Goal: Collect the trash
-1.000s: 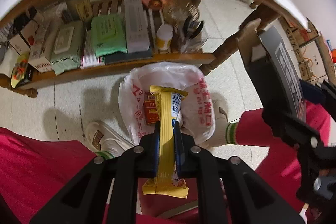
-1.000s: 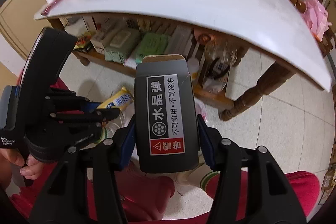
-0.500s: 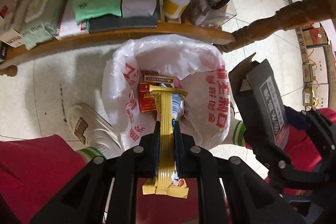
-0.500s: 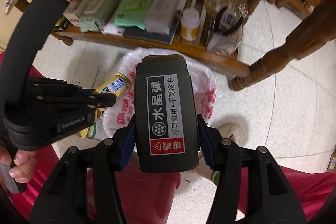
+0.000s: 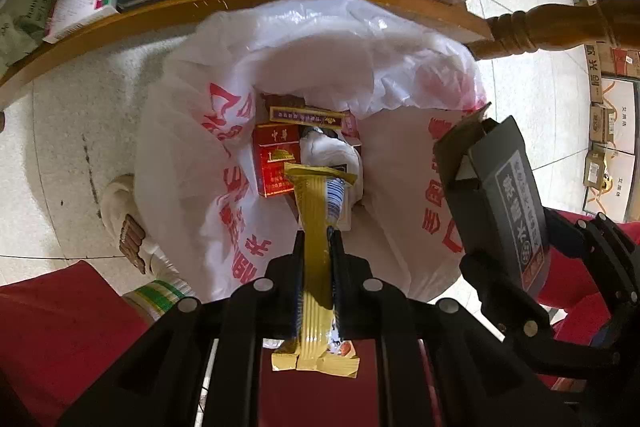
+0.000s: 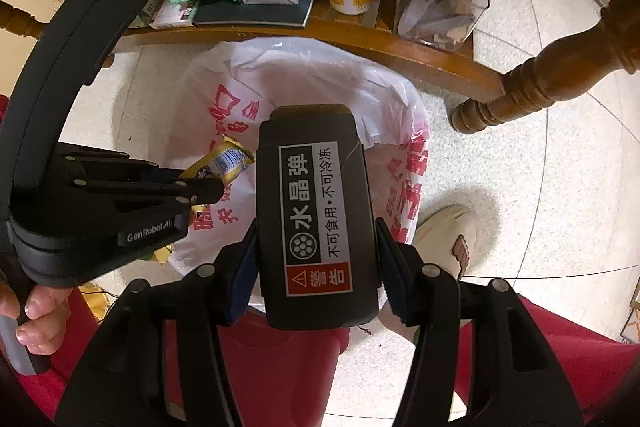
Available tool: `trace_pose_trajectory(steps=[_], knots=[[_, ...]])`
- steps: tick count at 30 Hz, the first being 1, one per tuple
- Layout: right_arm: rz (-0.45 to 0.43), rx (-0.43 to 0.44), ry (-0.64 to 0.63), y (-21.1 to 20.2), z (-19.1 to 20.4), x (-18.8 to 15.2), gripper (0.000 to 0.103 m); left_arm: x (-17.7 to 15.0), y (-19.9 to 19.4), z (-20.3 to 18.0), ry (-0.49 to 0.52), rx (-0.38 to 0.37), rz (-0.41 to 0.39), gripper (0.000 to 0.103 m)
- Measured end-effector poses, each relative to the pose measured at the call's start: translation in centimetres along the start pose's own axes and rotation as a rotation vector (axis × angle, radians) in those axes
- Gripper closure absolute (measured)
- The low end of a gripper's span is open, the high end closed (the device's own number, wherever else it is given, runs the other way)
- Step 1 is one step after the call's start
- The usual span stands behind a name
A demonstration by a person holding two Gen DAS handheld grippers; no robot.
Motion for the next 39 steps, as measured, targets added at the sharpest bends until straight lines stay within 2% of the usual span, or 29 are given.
trace_pose_trajectory(steps=[8,13,15,18,20,23,27,30,34,39], knots=[[0.041,0.021,-0.001,2.0,0.5,0.2,0.050,0.5,1.5,0.3,-0.018,0.038,0.023,0.090],[0.058,0.039,-0.002,2.6,1.0,0.4,0.050,0.7,1.7,0.8,-0.039,0.052,0.026,0.081],[0.060,0.036,-0.004,2.8,1.1,0.4,0.050,0.8,1.7,1.0,-0.046,0.066,0.029,0.075],[0.064,0.041,0.004,3.0,1.0,0.5,0.049,0.8,1.6,1.1,-0.048,0.090,0.022,0.049],[0.066,0.039,0.005,3.1,0.9,0.6,0.049,0.8,1.2,1.1,-0.039,0.099,0.011,0.039],[0.066,0.037,0.011,2.9,0.8,0.6,0.049,0.9,0.8,1.0,-0.027,0.134,-0.008,0.031],[0.058,0.030,0.022,2.5,0.3,0.6,0.040,0.7,0.1,1.2,-0.040,0.143,-0.020,0.028],[0.034,0.025,0.037,1.4,-0.1,0.5,0.036,0.4,-0.9,1.0,-0.040,0.179,-0.053,0.024],[-0.024,0.010,0.081,-0.9,-1.0,0.2,0.029,-0.4,-3.1,0.8,-0.039,0.215,-0.125,0.022],[-0.114,0.007,0.119,-4.1,-1.5,0.1,0.026,-1.4,-6.6,-0.1,-0.052,0.233,-0.228,0.022]])
Point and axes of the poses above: each gripper's, at about its wrist camera, not at the fingertips, and y roughly the way its jaws point, z to its left, x to its top, the point moved 1 cm from there along y, roughly the way its jaws point, and after that the axes turned 8 degrees about -z, right-handed, at the moved point
